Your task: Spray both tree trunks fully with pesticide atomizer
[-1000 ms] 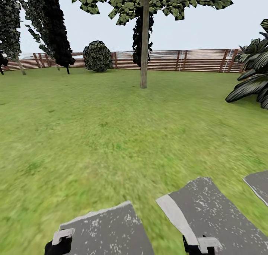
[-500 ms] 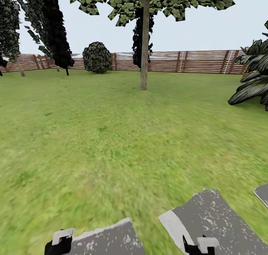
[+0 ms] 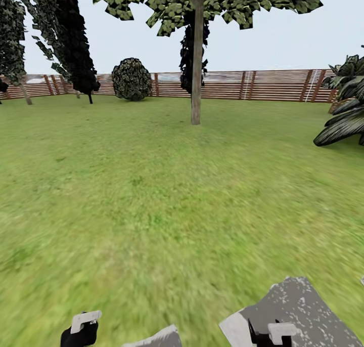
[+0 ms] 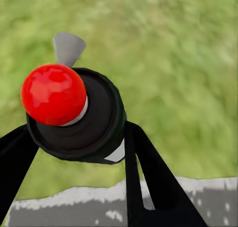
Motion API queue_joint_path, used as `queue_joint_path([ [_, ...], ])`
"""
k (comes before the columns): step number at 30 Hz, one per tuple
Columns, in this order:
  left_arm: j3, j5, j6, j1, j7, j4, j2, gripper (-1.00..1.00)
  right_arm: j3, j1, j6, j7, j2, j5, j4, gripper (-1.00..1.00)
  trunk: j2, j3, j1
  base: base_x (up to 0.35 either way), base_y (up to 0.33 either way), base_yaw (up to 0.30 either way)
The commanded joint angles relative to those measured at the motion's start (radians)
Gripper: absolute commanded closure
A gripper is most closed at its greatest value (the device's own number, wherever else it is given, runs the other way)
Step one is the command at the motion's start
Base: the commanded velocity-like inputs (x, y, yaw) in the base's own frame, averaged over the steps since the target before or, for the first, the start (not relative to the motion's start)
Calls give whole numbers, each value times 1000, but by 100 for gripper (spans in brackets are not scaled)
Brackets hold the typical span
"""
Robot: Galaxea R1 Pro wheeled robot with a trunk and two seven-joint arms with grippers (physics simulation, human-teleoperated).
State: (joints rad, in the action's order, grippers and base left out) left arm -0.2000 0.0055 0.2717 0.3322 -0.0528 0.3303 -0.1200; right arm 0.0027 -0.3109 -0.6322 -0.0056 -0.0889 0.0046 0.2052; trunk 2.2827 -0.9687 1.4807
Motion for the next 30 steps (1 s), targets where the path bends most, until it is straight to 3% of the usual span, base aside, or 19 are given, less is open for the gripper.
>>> queue_joint_path([
  [1,-6,1,3,1,-6,-1,0,100,0,-1,-3,-1,0,0,-1,-100,0,-1,0,339,0,0],
  [22,-6,1,3,0,-6,-1,-1,100,0,-1,-3,-1,1,0,0,-100,0,-1,0,339,0,-2],
  [30,-6,1,3,-1,-6,-1,-1,100,0,-1,-3,-1,1,0,-1,-100,0,-1,0,339,0,-185],
])
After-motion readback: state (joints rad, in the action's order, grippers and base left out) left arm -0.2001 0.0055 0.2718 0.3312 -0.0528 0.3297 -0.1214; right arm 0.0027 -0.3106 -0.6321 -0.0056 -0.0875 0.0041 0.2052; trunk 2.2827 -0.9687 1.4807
